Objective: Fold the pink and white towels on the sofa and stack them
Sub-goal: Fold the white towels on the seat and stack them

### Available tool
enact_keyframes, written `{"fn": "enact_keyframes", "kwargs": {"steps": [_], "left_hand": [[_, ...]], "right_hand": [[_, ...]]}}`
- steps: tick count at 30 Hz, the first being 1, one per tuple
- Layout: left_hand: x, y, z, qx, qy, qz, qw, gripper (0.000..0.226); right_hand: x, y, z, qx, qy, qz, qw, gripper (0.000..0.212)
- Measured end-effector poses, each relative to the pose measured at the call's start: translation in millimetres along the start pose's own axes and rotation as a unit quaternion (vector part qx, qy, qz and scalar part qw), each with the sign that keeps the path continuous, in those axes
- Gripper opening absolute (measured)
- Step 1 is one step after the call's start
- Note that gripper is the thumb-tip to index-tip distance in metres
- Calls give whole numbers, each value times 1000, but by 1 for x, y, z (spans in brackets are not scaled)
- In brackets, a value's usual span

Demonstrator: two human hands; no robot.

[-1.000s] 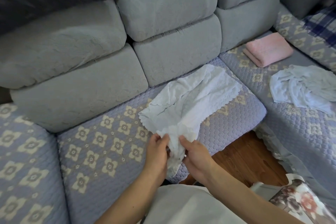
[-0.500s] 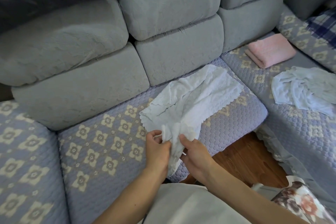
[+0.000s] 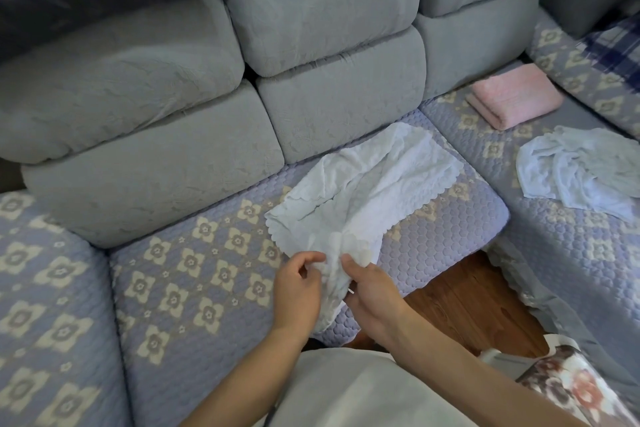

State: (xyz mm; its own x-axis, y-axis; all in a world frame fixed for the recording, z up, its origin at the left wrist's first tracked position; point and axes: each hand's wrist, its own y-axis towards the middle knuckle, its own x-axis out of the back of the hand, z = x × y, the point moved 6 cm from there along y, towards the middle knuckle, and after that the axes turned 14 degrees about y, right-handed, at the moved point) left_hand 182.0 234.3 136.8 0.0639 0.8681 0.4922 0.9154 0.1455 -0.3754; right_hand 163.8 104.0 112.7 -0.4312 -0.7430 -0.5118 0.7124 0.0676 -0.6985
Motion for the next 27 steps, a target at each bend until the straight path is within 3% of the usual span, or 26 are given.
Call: {"fn": "enact_keyframes", "kwargs": {"steps": [3, 5, 9, 15, 18, 21, 24, 27], "left_hand": [[-7, 0, 2, 64, -88, 59, 992, 15], [-11, 0, -3, 67, -131, 83, 986, 16], [-13, -3, -10, 14, -74, 57, 996, 12], [-16, -2, 4, 26, -64, 88, 994, 20], [-7, 0, 7, -15, 12, 41, 999, 10], [8, 1, -2, -64, 74, -35, 995, 17], [13, 5, -12, -85, 88, -32, 992, 19], [15, 10, -15, -59, 47, -16, 997, 12]], "right_hand": [[2, 1, -2, 0, -45, -13, 999, 37], [1, 0, -2, 9, -75, -18, 997, 34], [-3, 0, 2, 20, -107, -20, 994, 31], [-4, 0, 2, 10, -92, -40, 995, 37], [-5, 1, 1, 7, -102, -37, 994, 46], [-13, 0, 2, 28, -192, -63, 979, 46], [-21, -1, 9, 68, -302, -70, 948, 33], [-23, 1, 13, 98, -341, -67, 932, 30]]}}
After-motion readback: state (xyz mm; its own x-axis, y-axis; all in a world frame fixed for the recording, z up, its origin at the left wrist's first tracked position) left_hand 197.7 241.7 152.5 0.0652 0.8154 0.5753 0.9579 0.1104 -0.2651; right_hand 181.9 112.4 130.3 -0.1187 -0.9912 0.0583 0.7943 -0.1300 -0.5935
